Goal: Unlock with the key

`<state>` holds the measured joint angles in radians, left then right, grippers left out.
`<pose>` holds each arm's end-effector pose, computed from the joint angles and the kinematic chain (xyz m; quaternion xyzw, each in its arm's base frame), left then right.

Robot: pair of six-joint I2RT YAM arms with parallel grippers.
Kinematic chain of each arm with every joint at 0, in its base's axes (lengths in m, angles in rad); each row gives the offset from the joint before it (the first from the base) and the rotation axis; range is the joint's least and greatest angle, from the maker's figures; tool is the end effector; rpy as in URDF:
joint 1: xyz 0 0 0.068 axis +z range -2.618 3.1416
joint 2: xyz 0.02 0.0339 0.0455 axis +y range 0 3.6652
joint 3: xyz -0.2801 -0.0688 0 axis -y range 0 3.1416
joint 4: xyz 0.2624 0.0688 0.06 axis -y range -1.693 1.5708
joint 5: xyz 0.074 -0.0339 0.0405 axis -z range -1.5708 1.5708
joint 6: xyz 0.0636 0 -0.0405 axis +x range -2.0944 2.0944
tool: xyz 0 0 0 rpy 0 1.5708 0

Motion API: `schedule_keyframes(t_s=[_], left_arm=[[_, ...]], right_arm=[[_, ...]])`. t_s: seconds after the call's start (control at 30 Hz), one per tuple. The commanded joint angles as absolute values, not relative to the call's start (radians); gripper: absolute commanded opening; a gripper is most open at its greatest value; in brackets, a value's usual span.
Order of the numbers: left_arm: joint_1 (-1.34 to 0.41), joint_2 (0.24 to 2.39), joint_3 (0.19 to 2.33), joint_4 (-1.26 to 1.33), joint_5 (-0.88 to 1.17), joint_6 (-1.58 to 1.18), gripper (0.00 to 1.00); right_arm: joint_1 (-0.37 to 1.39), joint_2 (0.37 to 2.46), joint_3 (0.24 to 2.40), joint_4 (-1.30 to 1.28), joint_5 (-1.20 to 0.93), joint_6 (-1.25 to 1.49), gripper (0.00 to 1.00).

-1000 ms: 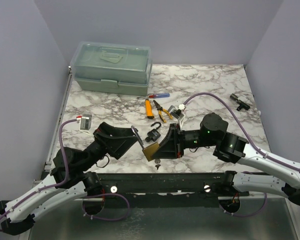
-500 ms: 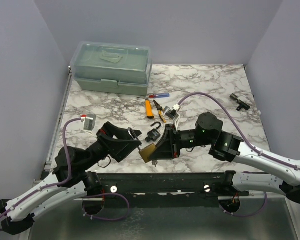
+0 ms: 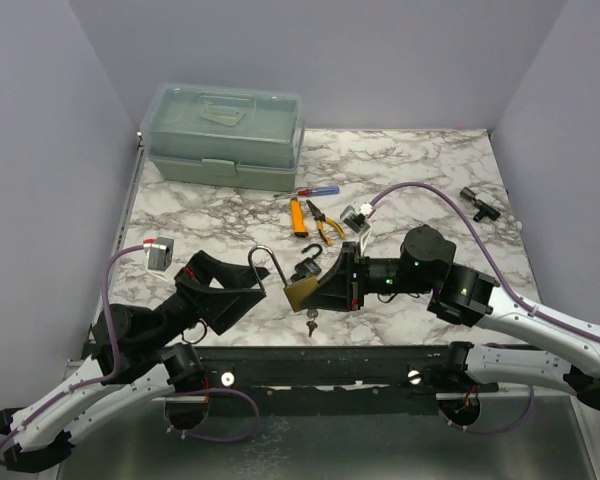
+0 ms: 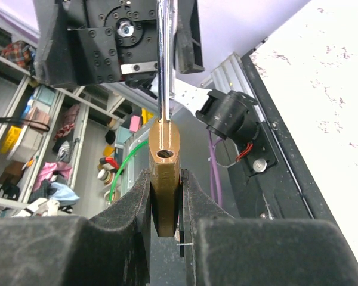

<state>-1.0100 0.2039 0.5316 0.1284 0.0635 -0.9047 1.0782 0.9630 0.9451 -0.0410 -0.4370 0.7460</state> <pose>0.0488 -0.0853 0.3720 0.0547 0.5265 -0.7032 0.4746 0.0968 0.2373 0.3910 -0.2641 0.6760 0.6261 0.2852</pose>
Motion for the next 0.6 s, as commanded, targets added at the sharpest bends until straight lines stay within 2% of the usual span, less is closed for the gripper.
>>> schedule_keyframes(t_s=[0.0,0.17,0.57], left_arm=[[-1.013,0.190,0.526,0.094,0.066,-0.917,0.97],[-1.013,0.189,0.543,0.057,0.050,-0.909,0.96],[-1.013,0.089,0.555,-0.250,-0.136,-0.901,0.96]], right_arm=[[1.074,0.970,1.004,-0.047,-0.357,0.727,0.01],[1.074,0.972,1.010,-0.068,-0.311,0.720,0.01],[1.075,0.926,1.026,-0.220,-0.092,0.718,0.01]])
